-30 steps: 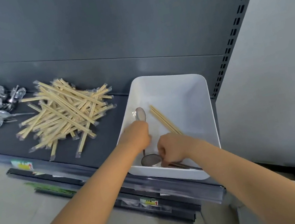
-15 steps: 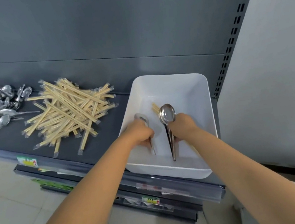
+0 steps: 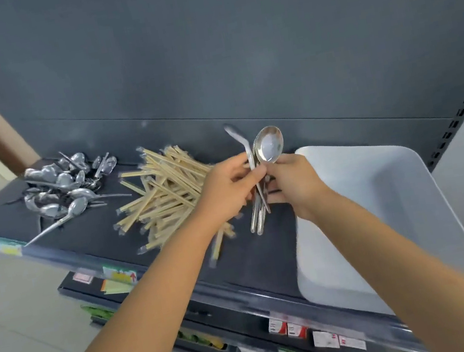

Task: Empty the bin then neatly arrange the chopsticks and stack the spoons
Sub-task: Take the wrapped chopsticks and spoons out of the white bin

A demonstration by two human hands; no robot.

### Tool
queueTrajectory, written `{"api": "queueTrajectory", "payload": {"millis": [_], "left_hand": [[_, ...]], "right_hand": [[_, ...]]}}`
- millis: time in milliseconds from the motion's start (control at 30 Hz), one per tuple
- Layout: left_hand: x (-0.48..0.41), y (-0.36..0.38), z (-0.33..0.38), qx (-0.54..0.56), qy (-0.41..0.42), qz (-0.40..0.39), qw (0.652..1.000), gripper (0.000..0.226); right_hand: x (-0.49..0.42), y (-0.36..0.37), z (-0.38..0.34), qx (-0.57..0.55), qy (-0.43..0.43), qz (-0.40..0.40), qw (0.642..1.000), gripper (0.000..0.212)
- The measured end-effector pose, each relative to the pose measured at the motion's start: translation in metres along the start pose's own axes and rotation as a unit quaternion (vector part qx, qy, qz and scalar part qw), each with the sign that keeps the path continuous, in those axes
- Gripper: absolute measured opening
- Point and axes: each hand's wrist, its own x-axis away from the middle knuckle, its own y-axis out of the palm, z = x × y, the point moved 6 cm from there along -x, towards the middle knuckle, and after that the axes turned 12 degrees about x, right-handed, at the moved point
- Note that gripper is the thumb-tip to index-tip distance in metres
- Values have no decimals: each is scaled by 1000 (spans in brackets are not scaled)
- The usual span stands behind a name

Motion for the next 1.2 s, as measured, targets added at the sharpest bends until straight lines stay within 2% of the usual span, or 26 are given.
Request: {"api": "queueTrajectory", "payload": {"millis": [100,200,333,467,533,600,667,733,833,900,967,1033,1200], "left_hand": [[10,-83,0,-13,18,26,999,20],[23,-175,-20,-6,-2,49,999,16],[40,-290,-47,61,-39,120,990,14],[48,-382,-81,124,-105,173,971,22],[41,-423,-100,91,-112,192,971,25],[26,-466,-119,-9,-102,210,972,33],[2,-501,-139,-88,-101,192,972,38],[-24,-528,-156,-184,-87,140,969,38],[-59,-561,-174,-382,-51,72,920,34],[-79,-574,-181,-451,-9,33,892,31],[-100,-581,-185,-466,20,-12,885,27],[-120,-584,-184,-461,35,-53,885,25],[-160,-583,-187,-375,47,-115,919,33]], "right_hand": [[-8,81,-18,-28,-1,-11,1000,19],[-17,175,-26,-60,13,-13,998,20],[-33,290,-29,-62,28,0,998,12],[-63,356,-25,29,36,51,998,14],[-84,377,-23,61,46,51,996,16],[-111,397,-20,86,52,43,994,18],[-139,417,-20,129,48,39,990,17],[-170,437,-21,152,47,39,987,14],[-215,458,-16,157,77,64,983,10],[-238,469,-15,115,105,102,982,9],[-255,478,-17,104,115,127,980,18],[-263,491,-20,126,117,116,978,23],[-271,513,-18,213,129,91,964,35]]}}
